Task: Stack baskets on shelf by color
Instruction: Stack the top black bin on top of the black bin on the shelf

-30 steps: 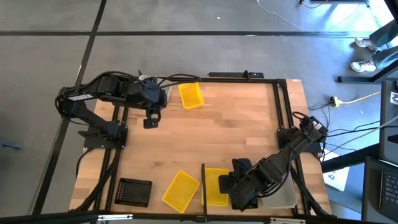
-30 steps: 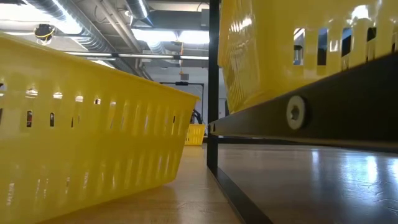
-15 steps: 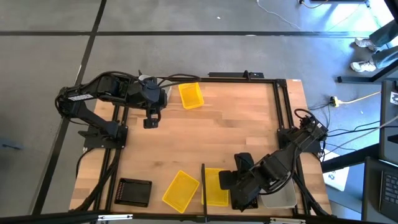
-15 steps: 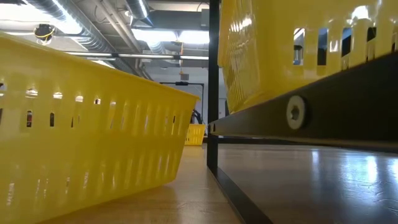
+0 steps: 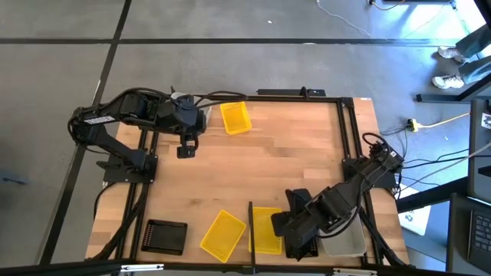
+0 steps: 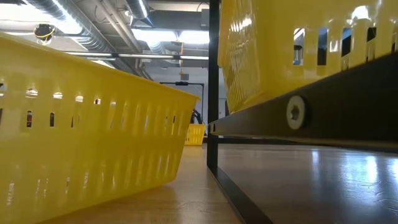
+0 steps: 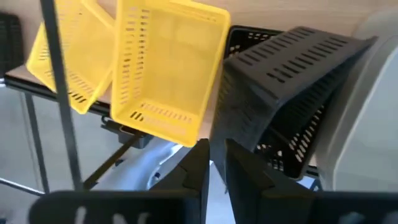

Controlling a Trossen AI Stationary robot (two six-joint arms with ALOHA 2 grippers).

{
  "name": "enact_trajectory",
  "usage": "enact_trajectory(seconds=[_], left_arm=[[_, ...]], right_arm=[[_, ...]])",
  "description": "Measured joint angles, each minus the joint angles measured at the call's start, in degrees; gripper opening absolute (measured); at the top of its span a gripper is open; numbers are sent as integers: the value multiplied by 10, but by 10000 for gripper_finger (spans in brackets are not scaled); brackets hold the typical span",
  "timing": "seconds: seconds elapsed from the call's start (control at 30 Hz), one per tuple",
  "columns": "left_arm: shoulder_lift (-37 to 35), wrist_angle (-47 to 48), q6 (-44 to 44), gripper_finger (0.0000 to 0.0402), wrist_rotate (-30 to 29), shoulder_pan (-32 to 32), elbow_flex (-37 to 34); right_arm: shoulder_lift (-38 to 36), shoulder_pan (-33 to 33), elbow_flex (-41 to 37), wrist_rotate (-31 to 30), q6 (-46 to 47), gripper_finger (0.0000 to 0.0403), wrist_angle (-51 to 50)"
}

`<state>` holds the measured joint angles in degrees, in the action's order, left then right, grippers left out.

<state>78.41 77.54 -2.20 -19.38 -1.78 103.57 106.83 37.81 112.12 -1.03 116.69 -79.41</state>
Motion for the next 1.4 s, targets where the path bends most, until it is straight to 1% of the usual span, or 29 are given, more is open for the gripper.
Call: enact_trajectory(seconds=[0.17, 0.53, 0.9, 1.3, 1.4], left_arm=[[0, 0, 1, 47, 0, 0, 0], [0, 0, 2, 47, 0, 0, 0], [0, 0, 2, 47, 0, 0, 0], [0, 0, 2, 47, 0, 0, 0], [0, 0, 2, 47, 0, 0, 0]], right_arm=[[0, 1, 0, 13, 22, 48, -22], [0, 3, 0, 12, 36, 48, -27], [0, 20, 0, 8, 105, 48, -48], [0, 20, 0, 6, 106, 48, -45], [0, 20, 0, -5, 106, 48, -44]])
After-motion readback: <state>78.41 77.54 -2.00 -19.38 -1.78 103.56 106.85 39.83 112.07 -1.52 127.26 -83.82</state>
